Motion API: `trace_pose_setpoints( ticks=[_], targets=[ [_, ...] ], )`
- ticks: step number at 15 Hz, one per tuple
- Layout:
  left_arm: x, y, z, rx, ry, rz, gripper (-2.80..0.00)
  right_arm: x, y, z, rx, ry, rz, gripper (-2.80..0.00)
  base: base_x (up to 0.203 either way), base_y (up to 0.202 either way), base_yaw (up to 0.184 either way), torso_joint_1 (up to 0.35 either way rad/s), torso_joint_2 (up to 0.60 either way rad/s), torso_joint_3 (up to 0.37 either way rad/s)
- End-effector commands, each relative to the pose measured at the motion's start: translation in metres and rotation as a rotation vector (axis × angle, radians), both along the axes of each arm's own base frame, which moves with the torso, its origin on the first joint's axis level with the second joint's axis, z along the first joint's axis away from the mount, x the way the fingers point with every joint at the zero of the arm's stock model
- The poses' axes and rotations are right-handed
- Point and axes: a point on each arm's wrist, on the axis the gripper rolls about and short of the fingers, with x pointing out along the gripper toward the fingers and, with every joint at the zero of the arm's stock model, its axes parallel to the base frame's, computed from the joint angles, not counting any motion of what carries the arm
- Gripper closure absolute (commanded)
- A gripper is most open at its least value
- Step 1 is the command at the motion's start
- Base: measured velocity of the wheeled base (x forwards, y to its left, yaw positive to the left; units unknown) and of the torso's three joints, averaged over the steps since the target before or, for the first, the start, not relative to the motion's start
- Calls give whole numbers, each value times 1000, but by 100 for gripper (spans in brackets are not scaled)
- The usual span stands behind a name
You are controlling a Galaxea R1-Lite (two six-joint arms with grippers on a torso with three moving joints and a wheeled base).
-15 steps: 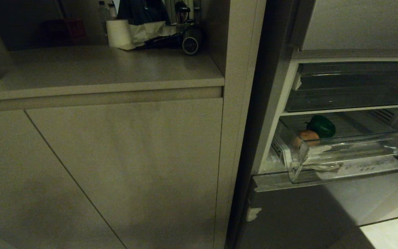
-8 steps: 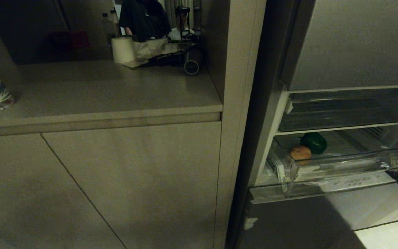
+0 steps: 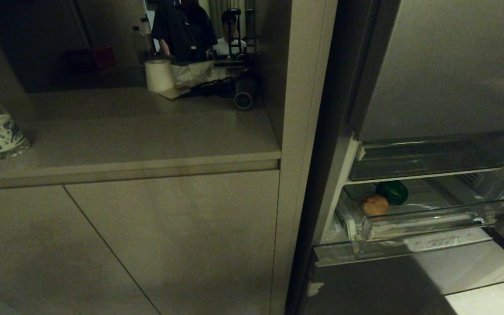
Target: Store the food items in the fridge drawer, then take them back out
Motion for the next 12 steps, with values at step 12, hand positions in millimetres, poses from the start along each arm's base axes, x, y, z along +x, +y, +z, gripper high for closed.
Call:
trace_pose_setpoints(
  ticks=[12],
  targets=[
    [0, 0, 0, 0, 0, 2, 0, 42, 1, -12, -66, 649, 82, 0, 0, 0, 0, 17, -35, -20]
  ],
)
